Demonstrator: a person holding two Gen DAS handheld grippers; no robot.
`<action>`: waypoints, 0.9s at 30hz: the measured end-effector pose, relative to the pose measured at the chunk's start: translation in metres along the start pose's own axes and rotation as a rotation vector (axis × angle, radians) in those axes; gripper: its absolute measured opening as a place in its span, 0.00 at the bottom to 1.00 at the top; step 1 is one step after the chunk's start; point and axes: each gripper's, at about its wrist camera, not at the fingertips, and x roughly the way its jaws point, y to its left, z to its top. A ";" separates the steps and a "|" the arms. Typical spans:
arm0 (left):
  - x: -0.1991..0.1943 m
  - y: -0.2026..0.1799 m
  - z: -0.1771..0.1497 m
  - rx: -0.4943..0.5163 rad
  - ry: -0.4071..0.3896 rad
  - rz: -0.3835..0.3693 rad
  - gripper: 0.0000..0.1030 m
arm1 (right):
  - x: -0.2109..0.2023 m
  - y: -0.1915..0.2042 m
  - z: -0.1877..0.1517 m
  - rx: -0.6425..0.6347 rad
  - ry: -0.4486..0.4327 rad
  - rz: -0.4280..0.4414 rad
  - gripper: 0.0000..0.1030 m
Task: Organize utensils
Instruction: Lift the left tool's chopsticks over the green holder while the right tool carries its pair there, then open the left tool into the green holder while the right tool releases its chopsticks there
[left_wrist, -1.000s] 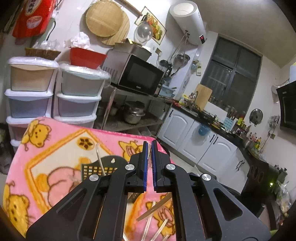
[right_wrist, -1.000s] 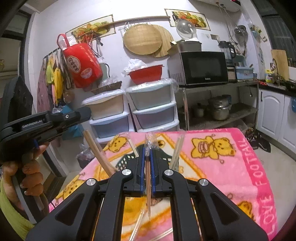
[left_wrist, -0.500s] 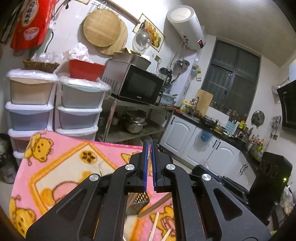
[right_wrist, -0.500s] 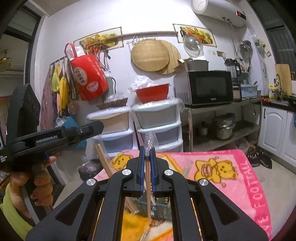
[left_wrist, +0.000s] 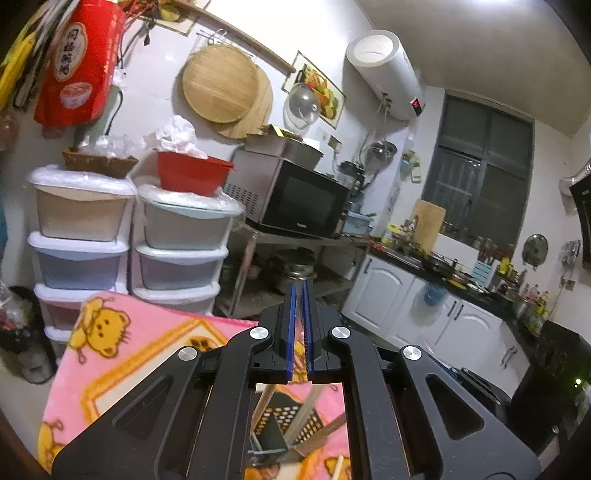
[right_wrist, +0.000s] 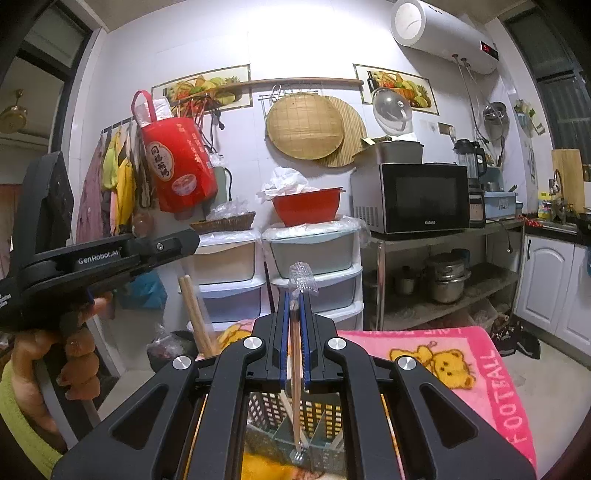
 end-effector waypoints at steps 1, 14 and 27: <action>0.002 0.002 0.001 -0.001 -0.006 0.007 0.02 | 0.003 0.000 0.000 -0.002 -0.001 -0.001 0.06; 0.035 0.022 -0.013 -0.035 -0.013 0.032 0.02 | 0.039 0.000 -0.019 -0.007 0.004 -0.016 0.06; 0.065 0.034 -0.048 -0.037 0.050 0.031 0.02 | 0.064 -0.014 -0.052 -0.014 -0.015 -0.050 0.06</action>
